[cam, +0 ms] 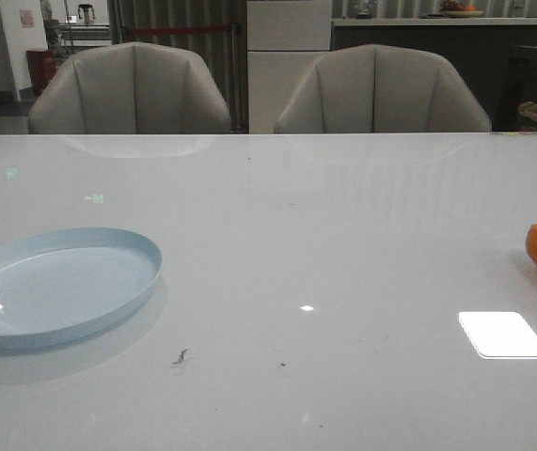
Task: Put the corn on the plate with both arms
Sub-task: 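Lower the left gripper toward the rim of the light blue plate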
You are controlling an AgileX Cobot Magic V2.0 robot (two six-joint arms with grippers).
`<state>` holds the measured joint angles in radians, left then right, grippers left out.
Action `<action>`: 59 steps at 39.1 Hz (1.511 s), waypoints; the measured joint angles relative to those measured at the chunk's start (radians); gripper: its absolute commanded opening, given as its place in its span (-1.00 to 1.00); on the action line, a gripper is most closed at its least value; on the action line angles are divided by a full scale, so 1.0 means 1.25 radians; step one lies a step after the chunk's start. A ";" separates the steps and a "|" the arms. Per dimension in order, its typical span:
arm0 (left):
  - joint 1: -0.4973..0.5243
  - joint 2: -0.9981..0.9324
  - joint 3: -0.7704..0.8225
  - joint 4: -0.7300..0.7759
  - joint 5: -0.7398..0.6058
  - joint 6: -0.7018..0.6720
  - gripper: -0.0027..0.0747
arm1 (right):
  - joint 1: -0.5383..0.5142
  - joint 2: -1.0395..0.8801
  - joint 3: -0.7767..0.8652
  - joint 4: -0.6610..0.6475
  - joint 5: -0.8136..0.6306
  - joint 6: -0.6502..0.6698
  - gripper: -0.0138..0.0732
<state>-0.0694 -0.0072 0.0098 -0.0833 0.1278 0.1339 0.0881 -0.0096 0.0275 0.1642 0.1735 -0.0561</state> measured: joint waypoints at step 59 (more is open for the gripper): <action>0.000 0.183 -0.490 0.019 -0.058 0.000 -0.69 | 0.000 0.283 -0.624 0.008 0.113 0.010 -0.57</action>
<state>-0.0694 0.2215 -0.6028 -0.0597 0.0549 0.1339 0.0881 0.3442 -0.7524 0.1739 0.3146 -0.0439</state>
